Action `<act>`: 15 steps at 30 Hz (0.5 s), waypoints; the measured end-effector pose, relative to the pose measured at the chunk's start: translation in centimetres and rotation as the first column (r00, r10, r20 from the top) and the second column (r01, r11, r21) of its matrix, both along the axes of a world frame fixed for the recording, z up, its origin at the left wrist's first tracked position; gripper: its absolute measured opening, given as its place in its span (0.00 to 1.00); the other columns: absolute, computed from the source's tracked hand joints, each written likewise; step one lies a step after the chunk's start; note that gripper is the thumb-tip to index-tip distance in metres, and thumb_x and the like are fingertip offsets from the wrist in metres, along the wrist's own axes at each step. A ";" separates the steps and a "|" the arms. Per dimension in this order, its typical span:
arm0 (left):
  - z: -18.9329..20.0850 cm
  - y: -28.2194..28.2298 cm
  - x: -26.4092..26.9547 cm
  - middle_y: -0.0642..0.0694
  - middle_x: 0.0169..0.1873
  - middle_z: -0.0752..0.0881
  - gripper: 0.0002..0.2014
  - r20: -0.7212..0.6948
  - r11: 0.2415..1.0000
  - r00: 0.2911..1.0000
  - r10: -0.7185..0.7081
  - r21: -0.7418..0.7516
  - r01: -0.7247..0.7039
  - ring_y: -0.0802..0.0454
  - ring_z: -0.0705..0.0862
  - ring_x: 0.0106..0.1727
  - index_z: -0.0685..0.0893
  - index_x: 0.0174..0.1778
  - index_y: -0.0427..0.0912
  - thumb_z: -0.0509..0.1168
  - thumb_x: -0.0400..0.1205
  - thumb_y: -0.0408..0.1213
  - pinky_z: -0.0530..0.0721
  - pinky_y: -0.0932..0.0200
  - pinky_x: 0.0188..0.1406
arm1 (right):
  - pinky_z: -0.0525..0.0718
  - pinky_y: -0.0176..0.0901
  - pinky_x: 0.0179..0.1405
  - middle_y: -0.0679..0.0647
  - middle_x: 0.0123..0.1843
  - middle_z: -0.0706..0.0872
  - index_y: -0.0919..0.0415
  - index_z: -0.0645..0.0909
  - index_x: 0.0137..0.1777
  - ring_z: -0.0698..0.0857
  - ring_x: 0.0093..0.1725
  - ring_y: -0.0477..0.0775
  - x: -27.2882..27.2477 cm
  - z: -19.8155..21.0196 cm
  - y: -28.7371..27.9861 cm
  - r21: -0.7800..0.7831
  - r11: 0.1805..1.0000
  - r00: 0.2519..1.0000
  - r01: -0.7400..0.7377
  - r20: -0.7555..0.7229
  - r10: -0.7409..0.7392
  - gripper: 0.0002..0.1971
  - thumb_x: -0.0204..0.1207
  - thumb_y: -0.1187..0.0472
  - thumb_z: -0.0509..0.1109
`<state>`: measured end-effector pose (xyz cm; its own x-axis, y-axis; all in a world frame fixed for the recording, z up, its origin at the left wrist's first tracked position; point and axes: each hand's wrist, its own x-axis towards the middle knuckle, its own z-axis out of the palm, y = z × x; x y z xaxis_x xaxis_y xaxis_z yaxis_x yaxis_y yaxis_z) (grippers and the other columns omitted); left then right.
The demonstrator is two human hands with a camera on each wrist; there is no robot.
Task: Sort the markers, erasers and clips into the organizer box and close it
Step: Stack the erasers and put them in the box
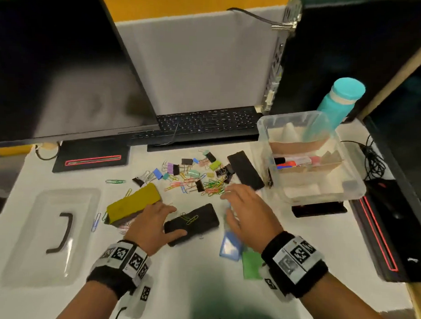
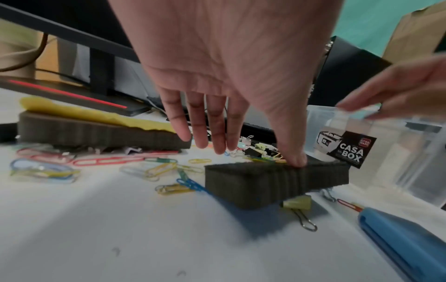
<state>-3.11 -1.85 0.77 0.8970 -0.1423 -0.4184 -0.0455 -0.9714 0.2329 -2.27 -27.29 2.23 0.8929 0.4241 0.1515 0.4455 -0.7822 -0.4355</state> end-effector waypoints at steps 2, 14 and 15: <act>-0.3 0.3 0.0 0.52 0.66 0.77 0.50 -0.037 1.000 0.999 -0.010 0.000 0.010 0.49 0.72 0.69 0.73 0.70 0.54 0.49 0.57 0.83 0.72 0.52 0.71 | 0.74 0.53 0.70 0.55 0.75 0.73 0.58 0.71 0.73 0.72 0.72 0.57 0.4 -1.7 2.3 -0.143 0.981 0.969 -0.130 -0.228 0.095 0.23 0.78 0.57 0.57; 0.8 1.8 0.9 0.52 0.54 0.80 0.35 -0.232 0.837 0.950 0.209 -0.461 -0.296 0.58 0.81 0.53 0.69 0.69 0.54 0.76 0.68 0.53 0.83 0.63 0.47 | 0.69 0.48 0.70 0.50 0.76 0.71 0.52 0.64 0.79 0.71 0.71 0.55 1.0 -3.3 4.7 -0.296 0.945 0.951 -0.142 -0.306 0.047 0.26 0.82 0.48 0.58; 1.1 2.0 1.2 0.51 0.54 0.80 0.33 -0.251 0.769 0.934 0.255 -0.532 -0.354 0.61 0.81 0.52 0.68 0.69 0.54 0.76 0.70 0.50 0.82 0.67 0.45 | 0.70 0.47 0.70 0.50 0.75 0.73 0.52 0.63 0.79 0.72 0.70 0.54 0.8 -3.0 4.8 -0.280 0.952 0.951 -0.120 -0.309 0.028 0.26 0.82 0.46 0.57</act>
<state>-1.93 0.13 1.90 0.8639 -0.1254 -0.4878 0.3143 -0.6226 0.7167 -1.47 -22.50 -0.80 0.8414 0.4753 -0.2572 0.3923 -0.8645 -0.3141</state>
